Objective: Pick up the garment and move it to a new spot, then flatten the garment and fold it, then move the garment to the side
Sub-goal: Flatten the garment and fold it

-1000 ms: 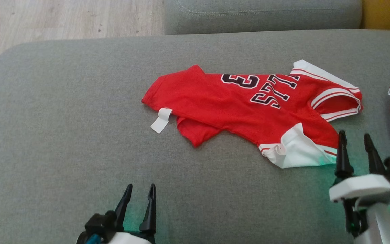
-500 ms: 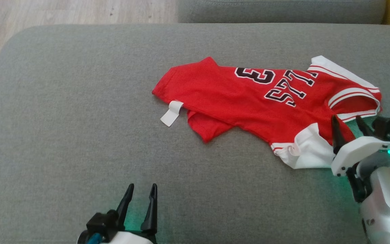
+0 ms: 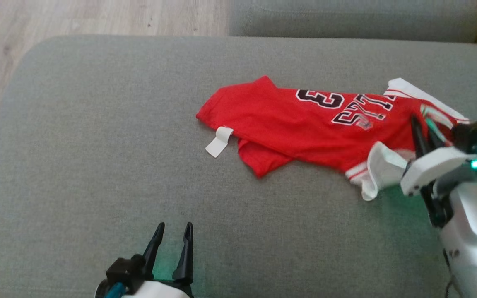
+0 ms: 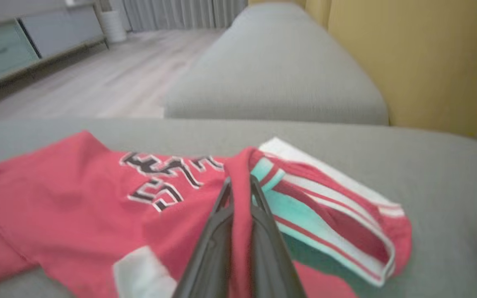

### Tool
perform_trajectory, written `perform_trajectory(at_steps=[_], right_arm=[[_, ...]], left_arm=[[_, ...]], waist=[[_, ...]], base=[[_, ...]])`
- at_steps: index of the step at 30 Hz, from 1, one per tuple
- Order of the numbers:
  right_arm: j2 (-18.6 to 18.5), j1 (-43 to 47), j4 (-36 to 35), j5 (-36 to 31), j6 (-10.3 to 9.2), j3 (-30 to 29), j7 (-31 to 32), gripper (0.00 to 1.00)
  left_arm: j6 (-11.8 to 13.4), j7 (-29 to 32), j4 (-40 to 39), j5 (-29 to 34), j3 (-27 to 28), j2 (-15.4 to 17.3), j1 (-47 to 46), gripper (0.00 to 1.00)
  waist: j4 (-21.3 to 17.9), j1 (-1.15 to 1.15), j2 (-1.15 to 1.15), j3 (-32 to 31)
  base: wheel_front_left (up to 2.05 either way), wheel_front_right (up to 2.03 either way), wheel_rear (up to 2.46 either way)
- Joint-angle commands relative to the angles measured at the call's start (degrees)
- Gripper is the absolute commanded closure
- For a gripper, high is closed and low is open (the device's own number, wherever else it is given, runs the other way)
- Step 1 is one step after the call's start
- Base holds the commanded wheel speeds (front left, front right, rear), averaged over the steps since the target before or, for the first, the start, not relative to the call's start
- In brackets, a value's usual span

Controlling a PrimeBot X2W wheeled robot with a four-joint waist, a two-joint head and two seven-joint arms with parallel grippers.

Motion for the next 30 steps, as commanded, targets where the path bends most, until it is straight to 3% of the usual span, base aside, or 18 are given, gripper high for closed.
perform_trajectory(at_steps=[1, 8, 12, 13, 14, 19, 21, 22, 30], right_arm=[[-0.6, -2.6, -2.8, 0.7, 0.20, 1.7, -2.4, 1.00], [-0.9, -3.3, -7.0, 3.6, 0.20, 5.6, -7.8, 1.00], [-2.0, -3.0, -4.5, 4.2, 0.20, 5.3, -6.0, 1.00], [-2.4, -3.2, -3.7, 3.9, 0.20, 5.1, -5.6, 0.91], [-2.9, -3.4, -2.8, 3.5, 0.20, 4.8, -5.1, 0.88], [-4.5, -6.6, 1.9, 1.0, 0.20, 2.4, -4.3, 0.89], [-5.0, -8.5, 4.4, -0.4, 0.20, 0.8, -3.9, 0.65], [-5.2, -9.6, 6.0, -1.4, 0.20, -0.3, -3.5, 0.00], [-4.1, -13.1, 11.6, -9.7, 0.20, -10.5, -8.0, 0.00]], left_arm=[[-0.1, -0.5, -1.3, 0.1, 1.4, 0.0, -1.0, 0.00], [-0.3, -0.5, -0.7, 0.5, 1.6, 0.0, 1.6, 0.00], [-0.2, -0.5, -0.9, 0.6, 1.8, 0.0, 3.1, 0.00], [-0.2, -0.5, -0.9, 0.6, 1.8, 0.0, 3.1, 0.00], [-0.3, -0.5, -1.0, 0.6, 1.8, 0.0, 3.0, 0.00], [-0.5, -0.5, -1.8, 0.9, 0.8, 0.0, 0.8, 0.00], [-0.3, -0.5, -2.0, 0.9, 0.3, 0.0, -0.4, 0.00], [-0.2, -0.5, -2.2, 0.9, 0.2, 0.0, -0.9, 0.00], [0.6, -0.5, -2.9, 0.7, 0.4, 0.0, -4.0, 0.00]], waist=[[0.3, 0.00, 0.00, -1.1], [1.5, 0.00, 0.00, -4.9], [1.9, 0.00, 0.00, -5.2], [2.1, 0.00, 0.00, -4.8], [2.2, 0.00, 0.00, -4.2], [3.6, 0.00, 0.00, 0.3], [4.2, 0.00, 0.00, 2.3], [4.4, 0.00, 0.00, 3.2], [3.9, 0.00, 0.00, 5.4]], base=[[0.00, 0.00, 0.00], [0.00, 0.00, 0.00], [0.00, 0.00, 0.00], [0.00, 0.00, 0.00], [0.00, 0.00, 0.00], [0.00, 0.00, 0.00], [0.00, 0.00, 0.00], [0.00, 0.00, 0.00], [0.00, 0.00, 0.00]])
